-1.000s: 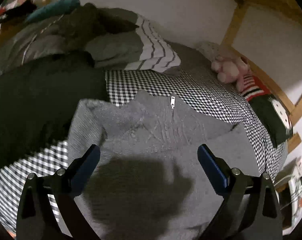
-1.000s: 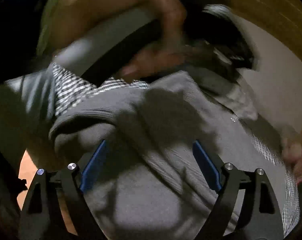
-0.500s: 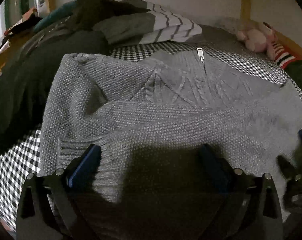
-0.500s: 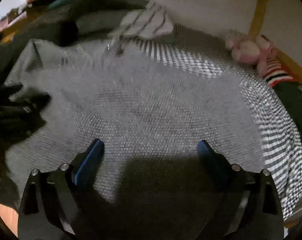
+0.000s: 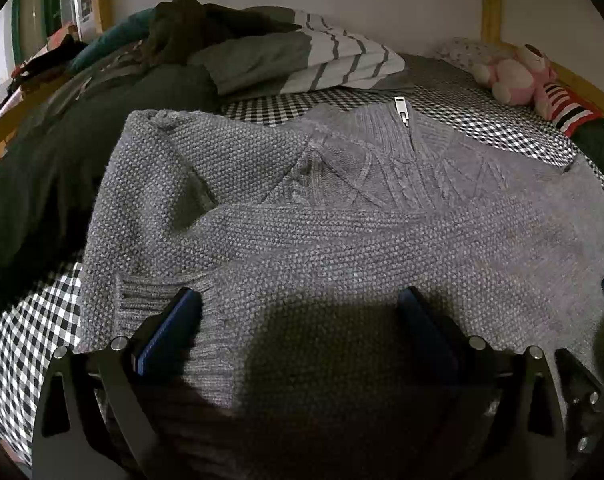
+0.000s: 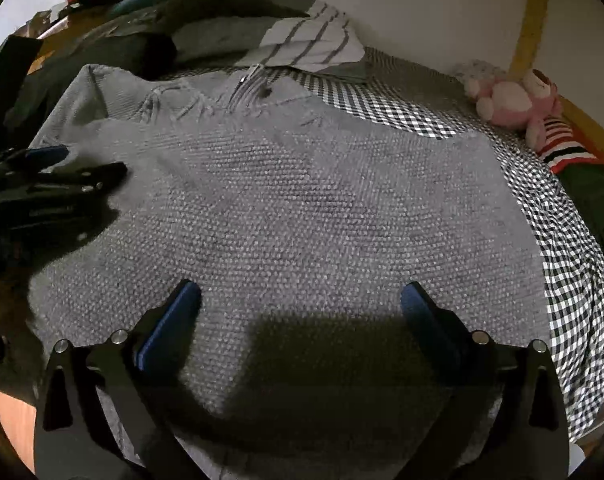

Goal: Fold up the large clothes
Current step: 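Open both grippers and withdraw them above the folded cardigan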

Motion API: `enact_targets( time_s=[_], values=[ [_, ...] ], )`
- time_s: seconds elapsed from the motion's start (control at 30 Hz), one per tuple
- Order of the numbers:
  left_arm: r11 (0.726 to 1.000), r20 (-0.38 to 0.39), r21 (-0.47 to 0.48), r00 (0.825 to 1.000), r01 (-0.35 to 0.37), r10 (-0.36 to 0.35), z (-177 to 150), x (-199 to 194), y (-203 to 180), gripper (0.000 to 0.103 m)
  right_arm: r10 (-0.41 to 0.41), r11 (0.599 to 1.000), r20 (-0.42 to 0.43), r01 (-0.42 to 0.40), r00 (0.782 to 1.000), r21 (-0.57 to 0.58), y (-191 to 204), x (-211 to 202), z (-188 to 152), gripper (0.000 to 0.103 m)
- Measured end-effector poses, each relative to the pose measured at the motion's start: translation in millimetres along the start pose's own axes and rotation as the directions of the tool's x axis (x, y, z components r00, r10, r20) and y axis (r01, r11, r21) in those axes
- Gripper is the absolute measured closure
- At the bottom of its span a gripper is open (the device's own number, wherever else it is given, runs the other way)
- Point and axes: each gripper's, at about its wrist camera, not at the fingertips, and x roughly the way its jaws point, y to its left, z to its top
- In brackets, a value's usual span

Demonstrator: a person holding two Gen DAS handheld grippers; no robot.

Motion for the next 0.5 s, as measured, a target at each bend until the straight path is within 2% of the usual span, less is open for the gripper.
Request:
enact_targets(
  time_s=[0.13,0.2,0.33,0.43,0.5],
  values=[
    [1.000,-0.002,0.000,1.000,0.000,0.000,0.9,0.4,-0.1,0.004,0.017,1.000,0.029,-0.017,0.999,0.002,-0.5,-17.3,5.1,0.004],
    [1.000,-0.002,0.002,1.000,-0.002,0.002,0.6,0.6,-0.5,0.004,0.013,1.000,-0.006,-0.013,1.000,-0.025,2.7,-4.5,-2.2,0.004],
    [1.000,-0.008,0.011,1.000,-0.005,0.005,1.7,0.5,-0.9,0.004,0.032,0.999,-0.009,-0.033,0.999,-0.015,-0.2,1.0,-2.0,0.003],
    [1.000,0.039,0.030,0.999,0.001,-0.002,-1.9,-7.8,-1.5,0.005,0.059,0.998,0.003,-0.058,0.998,-0.014,-3.6,-9.7,0.4,0.003],
    [0.996,0.074,0.084,0.997,0.012,-0.019,-10.6,-24.4,-3.5,0.005,0.086,0.996,0.044,-0.085,0.995,-0.021,-4.9,-29.7,-2.3,0.003]
  ],
)
